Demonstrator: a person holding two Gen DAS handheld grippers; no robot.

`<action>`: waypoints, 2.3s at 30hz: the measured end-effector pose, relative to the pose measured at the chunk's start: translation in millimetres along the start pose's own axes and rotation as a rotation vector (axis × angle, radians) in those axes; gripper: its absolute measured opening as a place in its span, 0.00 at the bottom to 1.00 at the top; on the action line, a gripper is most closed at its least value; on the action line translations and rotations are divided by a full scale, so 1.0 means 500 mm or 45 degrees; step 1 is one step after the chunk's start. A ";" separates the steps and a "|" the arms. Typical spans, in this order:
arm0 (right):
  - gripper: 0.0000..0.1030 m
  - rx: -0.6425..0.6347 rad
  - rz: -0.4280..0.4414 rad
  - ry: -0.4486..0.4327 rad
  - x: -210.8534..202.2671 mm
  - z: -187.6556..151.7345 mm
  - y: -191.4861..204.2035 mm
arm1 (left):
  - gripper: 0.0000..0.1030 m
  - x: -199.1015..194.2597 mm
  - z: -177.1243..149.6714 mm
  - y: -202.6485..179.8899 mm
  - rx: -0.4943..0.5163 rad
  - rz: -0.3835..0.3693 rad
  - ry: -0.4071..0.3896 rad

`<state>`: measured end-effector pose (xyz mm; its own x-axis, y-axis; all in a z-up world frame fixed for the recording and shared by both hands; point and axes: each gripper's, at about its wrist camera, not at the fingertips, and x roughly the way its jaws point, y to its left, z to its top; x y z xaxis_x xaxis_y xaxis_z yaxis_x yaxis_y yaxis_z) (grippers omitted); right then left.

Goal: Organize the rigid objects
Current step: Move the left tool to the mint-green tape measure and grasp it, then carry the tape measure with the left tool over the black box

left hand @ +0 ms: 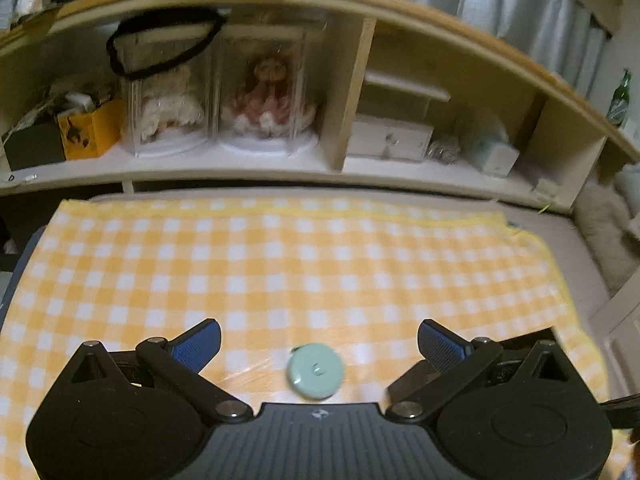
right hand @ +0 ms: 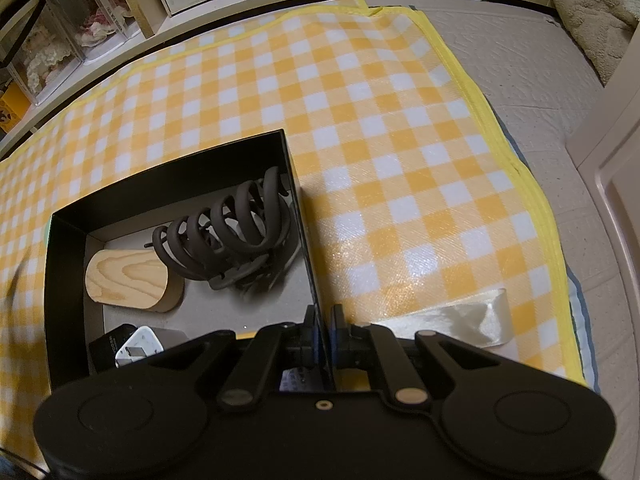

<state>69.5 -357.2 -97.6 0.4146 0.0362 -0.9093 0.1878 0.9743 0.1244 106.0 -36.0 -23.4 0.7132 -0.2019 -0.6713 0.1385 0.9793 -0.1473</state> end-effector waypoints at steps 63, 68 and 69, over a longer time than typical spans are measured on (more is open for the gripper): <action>0.07 -0.001 0.000 0.007 0.001 0.000 -0.002 | 0.49 -0.026 -0.024 -0.108 0.408 -0.266 -0.264; 0.07 0.000 0.001 0.007 0.001 0.001 -0.001 | 0.49 -0.042 -0.043 -0.148 0.402 -0.368 -0.247; 0.07 -0.001 0.001 0.007 0.001 0.001 -0.001 | 0.49 -0.043 -0.052 -0.162 0.412 -0.396 -0.238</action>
<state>70.1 -357.7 -98.0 0.4100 0.0380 -0.9113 0.1868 0.9745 0.1247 61.8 -111.2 -16.0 0.7108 -0.5094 -0.4851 0.5505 0.8322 -0.0672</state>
